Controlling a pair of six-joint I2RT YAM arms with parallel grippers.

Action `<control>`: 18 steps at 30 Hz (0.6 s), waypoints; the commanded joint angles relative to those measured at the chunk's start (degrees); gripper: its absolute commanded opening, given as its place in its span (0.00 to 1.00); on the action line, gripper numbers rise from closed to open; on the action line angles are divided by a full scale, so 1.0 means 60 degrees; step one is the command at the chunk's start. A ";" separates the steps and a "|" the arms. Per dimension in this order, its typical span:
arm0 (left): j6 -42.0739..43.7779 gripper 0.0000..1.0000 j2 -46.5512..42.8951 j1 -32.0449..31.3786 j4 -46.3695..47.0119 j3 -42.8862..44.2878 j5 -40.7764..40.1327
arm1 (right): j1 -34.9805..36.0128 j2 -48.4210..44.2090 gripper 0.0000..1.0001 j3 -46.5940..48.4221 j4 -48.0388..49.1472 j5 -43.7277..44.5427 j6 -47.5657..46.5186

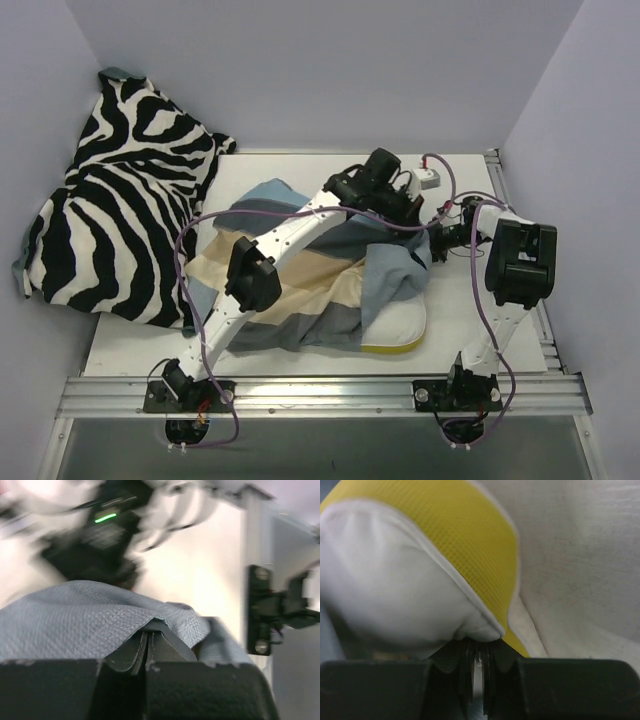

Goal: Put the pillow into the pillowcase

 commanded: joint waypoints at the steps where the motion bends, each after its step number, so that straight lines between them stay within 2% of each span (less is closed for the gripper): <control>1: -0.0130 0.00 -0.0870 -0.0770 0.1677 -0.0710 0.2157 | 0.0174 -0.0747 0.00 0.0131 0.0934 -0.0842 0.1239; 2: 0.0075 0.06 -0.1016 -0.0667 0.1679 -0.1008 0.1298 | 0.0043 -0.0777 0.00 0.0262 0.1240 -0.0798 0.1431; 3: 0.0179 0.32 -0.1293 -0.0492 0.1664 -0.1316 0.0869 | -0.0031 -0.0792 0.00 0.0365 0.1359 -0.0754 0.1549; 4: 0.0441 0.49 -0.1412 -0.0142 0.1693 -0.1623 0.0314 | -0.0104 -0.0748 0.00 0.0424 0.1520 -0.0652 0.1782; 6: 0.0793 0.74 -0.1893 0.0255 0.1548 -0.1801 -0.1292 | -0.0352 -0.0733 0.00 0.0542 0.1901 -0.0505 0.2018; 7: 0.0882 0.78 -0.2114 0.0474 0.1402 -0.1962 -0.1622 | -0.0455 -0.0777 0.00 0.0528 0.2033 -0.0316 0.2309; 8: 0.1014 0.91 -0.2348 0.0969 0.1241 -0.2050 -0.1828 | -0.0543 -0.0835 0.00 0.0455 0.2295 -0.0198 0.2428; 9: 0.1174 0.97 -0.2931 0.1177 0.1065 -0.2182 -0.2091 | -0.0776 -0.0923 0.00 0.0193 0.2457 -0.0124 0.2589; 11: 0.1745 0.97 -0.3738 0.1689 0.0538 -0.3346 -0.2591 | -0.1026 -0.1215 0.00 -0.0159 0.2562 -0.0066 0.2606; 13: 0.2213 0.97 -0.5275 0.1838 0.0129 -0.4710 -0.3072 | -0.1377 -0.1566 0.00 -0.0699 0.2416 -0.0138 0.2401; 14: 0.2347 0.97 -0.6368 0.1795 -0.0004 -0.6298 -0.3177 | -0.1452 -0.1684 0.00 -0.0833 0.1907 -0.0124 0.1892; 17: 0.2495 0.97 -0.7898 0.1474 -0.0225 -0.8810 -0.3835 | -0.1628 -0.2080 0.00 -0.1346 0.0896 -0.0109 0.1113; 18: 0.2219 0.97 -0.8598 0.1255 -0.0269 -1.0167 -0.4156 | -0.1643 -0.2168 0.00 -0.1478 0.0717 0.0007 0.0676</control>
